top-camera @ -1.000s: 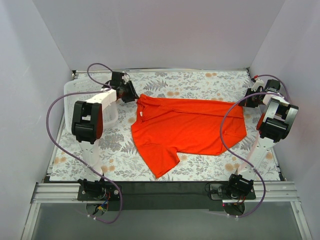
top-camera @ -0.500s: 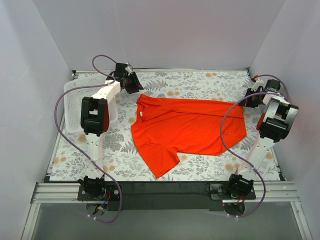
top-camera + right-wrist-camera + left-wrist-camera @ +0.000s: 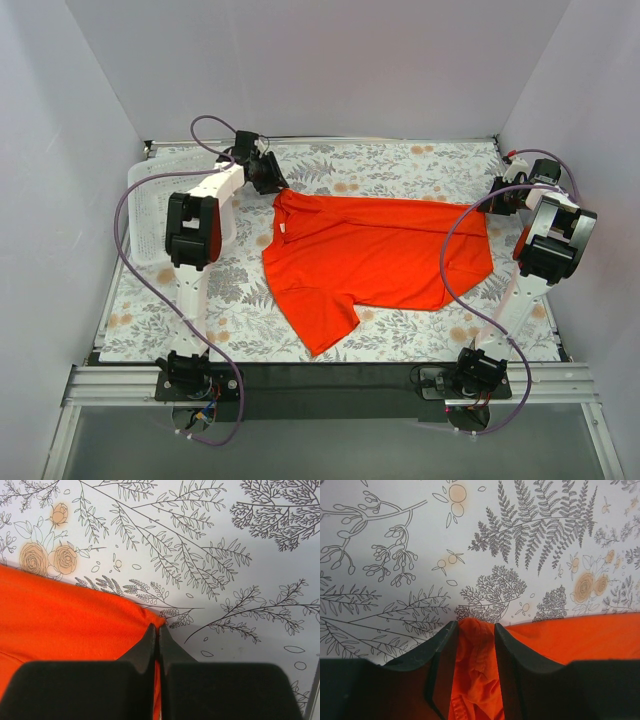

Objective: Fold and stack the t-shirts
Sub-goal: Fold the tshirt

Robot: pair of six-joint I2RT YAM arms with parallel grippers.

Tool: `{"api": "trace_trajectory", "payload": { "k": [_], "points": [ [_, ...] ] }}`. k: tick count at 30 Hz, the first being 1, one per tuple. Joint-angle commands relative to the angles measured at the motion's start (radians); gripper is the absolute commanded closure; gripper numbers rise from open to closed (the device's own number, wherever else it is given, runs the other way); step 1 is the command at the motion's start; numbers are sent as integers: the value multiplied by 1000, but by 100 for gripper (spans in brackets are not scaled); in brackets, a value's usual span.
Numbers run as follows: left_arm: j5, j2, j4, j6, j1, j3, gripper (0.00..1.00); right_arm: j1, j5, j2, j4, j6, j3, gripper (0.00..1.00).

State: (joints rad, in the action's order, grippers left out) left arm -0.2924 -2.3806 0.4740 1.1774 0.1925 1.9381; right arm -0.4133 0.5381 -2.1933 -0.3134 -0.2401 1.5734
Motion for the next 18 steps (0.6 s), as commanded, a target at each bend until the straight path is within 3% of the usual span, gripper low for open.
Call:
{"api": "trace_trajectory", "payload": {
  "k": [1, 4, 6, 11, 18],
  "points": [
    [-17, -6, 26, 1, 8, 44, 67, -24, -12, -20, 5, -8, 20, 99],
    [-16, -9, 28, 2, 8, 48, 82, -24, -13, -22, 4, -8, 22, 99],
    [11, -5, 29, 2, 8, 45, 99, -24, -13, -22, 5, -8, 20, 99],
    [131, 96, -11, 1, 10, -20, 100, -25, -18, -22, 5, -10, 20, 99],
    [366, 377, -216, 79, 9, -364, 100, -42, -36, -22, 14, 12, 19, 99]
  ]
}}
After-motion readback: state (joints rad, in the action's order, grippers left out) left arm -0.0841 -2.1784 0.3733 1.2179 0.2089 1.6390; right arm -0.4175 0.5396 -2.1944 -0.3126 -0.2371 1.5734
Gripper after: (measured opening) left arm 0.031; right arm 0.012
